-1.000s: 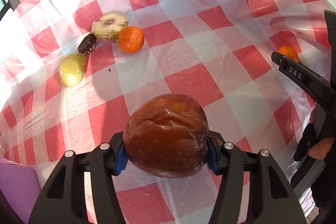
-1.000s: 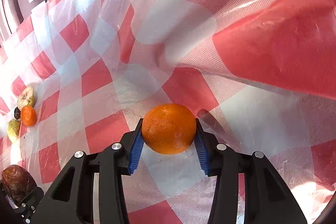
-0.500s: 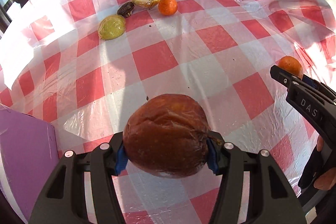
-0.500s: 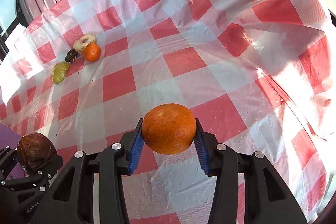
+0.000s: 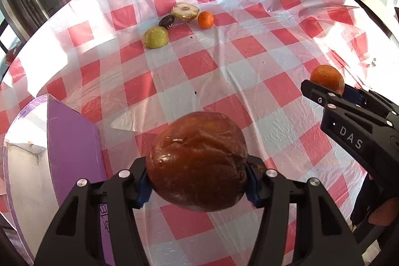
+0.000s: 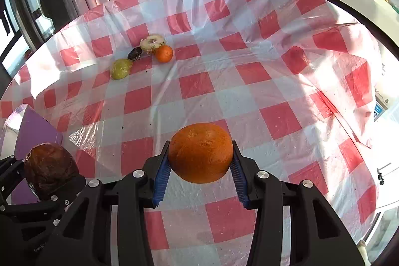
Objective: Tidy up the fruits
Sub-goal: 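Carry the brown apple and the orange over the white box with both tools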
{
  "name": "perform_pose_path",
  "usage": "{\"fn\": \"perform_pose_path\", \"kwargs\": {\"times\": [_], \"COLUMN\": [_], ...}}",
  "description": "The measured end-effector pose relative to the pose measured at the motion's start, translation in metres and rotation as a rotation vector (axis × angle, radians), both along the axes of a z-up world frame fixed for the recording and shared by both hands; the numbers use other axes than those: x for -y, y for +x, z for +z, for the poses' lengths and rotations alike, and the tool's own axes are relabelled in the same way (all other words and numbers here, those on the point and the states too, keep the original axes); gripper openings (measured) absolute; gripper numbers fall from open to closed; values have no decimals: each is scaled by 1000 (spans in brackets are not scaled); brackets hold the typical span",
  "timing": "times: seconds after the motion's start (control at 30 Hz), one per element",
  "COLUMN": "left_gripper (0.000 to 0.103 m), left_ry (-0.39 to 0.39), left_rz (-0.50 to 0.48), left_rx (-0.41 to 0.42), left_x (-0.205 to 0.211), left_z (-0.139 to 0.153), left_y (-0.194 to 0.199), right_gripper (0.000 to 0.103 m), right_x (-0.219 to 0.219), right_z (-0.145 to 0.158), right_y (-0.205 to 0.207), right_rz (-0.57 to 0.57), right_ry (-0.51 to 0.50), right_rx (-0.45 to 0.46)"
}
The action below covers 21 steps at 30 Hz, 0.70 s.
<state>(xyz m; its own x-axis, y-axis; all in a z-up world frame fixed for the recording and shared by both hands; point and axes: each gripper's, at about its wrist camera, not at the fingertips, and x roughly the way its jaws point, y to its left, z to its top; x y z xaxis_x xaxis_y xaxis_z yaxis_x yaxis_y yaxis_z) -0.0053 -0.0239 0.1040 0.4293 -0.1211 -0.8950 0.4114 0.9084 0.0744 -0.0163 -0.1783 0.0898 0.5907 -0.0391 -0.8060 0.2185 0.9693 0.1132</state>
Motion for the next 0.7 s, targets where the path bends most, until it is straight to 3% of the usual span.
{"fn": "perform_pose_path", "kwargs": {"times": [0.47, 0.7], "left_gripper": [58, 58], "left_ry": [-37, -49], "left_rz": [-10, 48], "left_rx": [67, 121], "left_x": [-49, -95], "left_z": [35, 54], "left_y": [-40, -42], "right_gripper": [45, 45], "right_x": [-57, -103], "right_z": [30, 41], "right_y": [-25, -28], "right_rz": [56, 126], "right_ry": [-31, -43], "right_rx": [33, 60]}}
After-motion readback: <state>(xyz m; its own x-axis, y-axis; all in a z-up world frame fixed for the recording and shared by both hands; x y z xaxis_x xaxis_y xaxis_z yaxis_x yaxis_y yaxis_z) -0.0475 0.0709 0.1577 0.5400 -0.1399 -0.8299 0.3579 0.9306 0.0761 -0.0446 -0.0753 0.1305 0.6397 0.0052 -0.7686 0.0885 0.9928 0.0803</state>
